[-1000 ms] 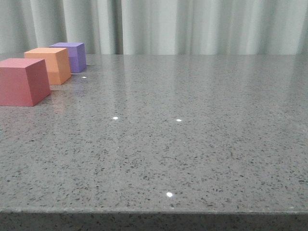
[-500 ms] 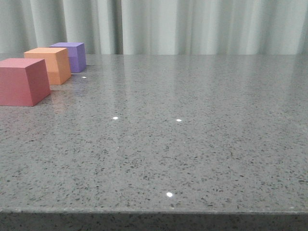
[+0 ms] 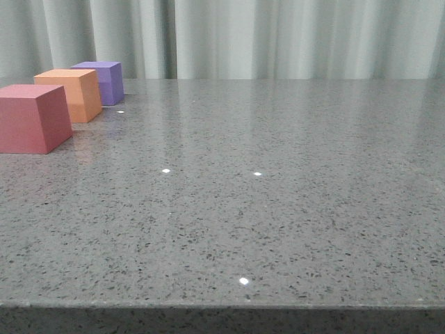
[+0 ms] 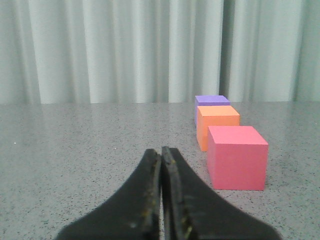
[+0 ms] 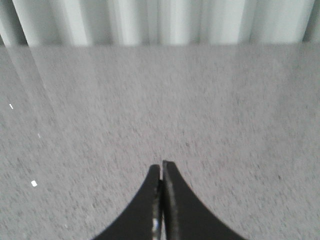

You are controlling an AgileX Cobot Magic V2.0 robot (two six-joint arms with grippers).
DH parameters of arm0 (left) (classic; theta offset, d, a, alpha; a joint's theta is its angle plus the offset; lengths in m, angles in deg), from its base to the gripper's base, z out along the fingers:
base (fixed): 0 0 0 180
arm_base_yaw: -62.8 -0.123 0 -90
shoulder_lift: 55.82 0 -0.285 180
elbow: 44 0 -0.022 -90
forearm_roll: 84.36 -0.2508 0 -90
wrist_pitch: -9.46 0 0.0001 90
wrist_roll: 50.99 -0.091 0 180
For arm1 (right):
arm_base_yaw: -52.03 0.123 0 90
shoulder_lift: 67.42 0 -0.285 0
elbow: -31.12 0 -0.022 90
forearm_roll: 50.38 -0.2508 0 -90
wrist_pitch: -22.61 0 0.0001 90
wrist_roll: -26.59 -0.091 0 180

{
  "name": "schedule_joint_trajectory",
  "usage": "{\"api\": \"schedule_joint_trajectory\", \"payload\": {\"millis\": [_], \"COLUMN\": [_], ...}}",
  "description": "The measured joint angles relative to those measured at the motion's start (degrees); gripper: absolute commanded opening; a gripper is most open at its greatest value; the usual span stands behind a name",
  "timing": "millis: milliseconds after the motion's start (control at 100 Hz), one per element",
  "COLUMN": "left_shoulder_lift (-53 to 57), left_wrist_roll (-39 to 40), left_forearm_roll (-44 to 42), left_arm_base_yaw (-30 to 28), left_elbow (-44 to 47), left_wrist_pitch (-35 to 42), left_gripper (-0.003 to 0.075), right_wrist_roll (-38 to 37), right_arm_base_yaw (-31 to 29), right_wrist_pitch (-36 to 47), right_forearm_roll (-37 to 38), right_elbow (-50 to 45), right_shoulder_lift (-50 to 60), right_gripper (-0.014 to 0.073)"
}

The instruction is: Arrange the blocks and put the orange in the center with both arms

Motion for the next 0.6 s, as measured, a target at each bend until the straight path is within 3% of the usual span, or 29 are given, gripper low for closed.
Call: {"api": "schedule_joint_trajectory", "payload": {"millis": [330,600], "left_shoulder_lift": [0.00,0.00], "left_wrist_roll": [0.00,0.00], "left_forearm_roll": [0.00,0.00], "left_arm_base_yaw": [0.00,0.00], "left_elbow": [0.00,0.00], "left_wrist_pitch": [0.00,-0.10], "left_gripper": [-0.0019,-0.0019], "right_wrist_roll": [0.00,0.00], "right_arm_base_yaw": [0.00,0.00], "right_wrist_pitch": [15.68,20.73], "right_forearm_roll": [-3.75,-3.96], "right_elbow": [-14.87,-26.62], "right_shoulder_lift": [12.49,22.92], "right_gripper": [-0.0067,-0.0067]}}
